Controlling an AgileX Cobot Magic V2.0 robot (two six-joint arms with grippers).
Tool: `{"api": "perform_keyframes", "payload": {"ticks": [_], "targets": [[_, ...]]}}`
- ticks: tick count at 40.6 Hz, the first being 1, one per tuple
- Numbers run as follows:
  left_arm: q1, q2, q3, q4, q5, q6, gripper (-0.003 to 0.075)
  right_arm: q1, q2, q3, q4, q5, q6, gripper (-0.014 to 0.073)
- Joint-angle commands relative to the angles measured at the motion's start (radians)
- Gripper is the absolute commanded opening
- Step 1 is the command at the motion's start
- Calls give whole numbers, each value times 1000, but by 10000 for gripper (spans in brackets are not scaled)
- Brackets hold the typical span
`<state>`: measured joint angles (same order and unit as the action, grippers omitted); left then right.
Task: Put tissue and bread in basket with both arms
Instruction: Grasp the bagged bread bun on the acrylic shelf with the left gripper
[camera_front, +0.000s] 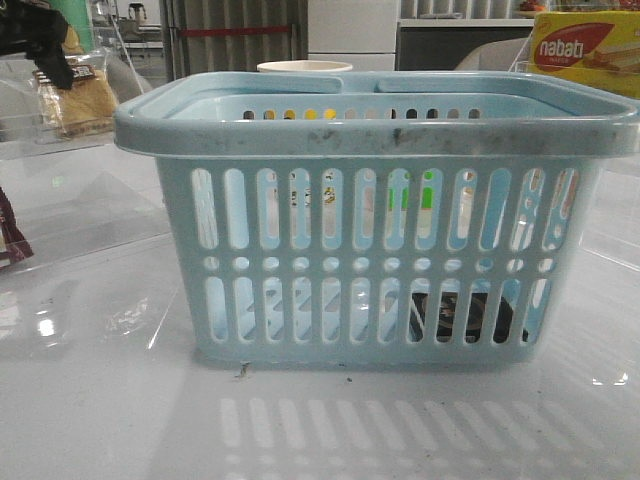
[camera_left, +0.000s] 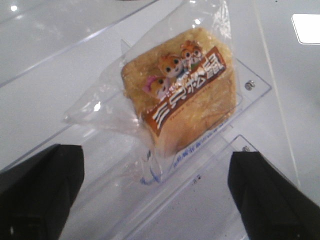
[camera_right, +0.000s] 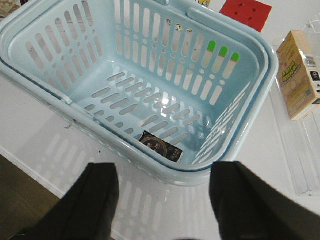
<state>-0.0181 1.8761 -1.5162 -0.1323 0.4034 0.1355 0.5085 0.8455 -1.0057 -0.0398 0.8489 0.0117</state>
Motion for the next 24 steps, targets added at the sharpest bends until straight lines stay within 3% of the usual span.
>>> {"api": "perform_keyframes", "payload": {"ticks": [1,13,24], "targets": [[2,6,-85,-23,-83,-6,634,-1,-7,-24,-4,-60,-12,508],[0,98,-138,-37,-179,-6,617,-1,-7,-24,-4,-60,-12,508],[0,98,-138,-37,-188,-6,338,-1,-7,-24,-4,-60,-12,508]]}}
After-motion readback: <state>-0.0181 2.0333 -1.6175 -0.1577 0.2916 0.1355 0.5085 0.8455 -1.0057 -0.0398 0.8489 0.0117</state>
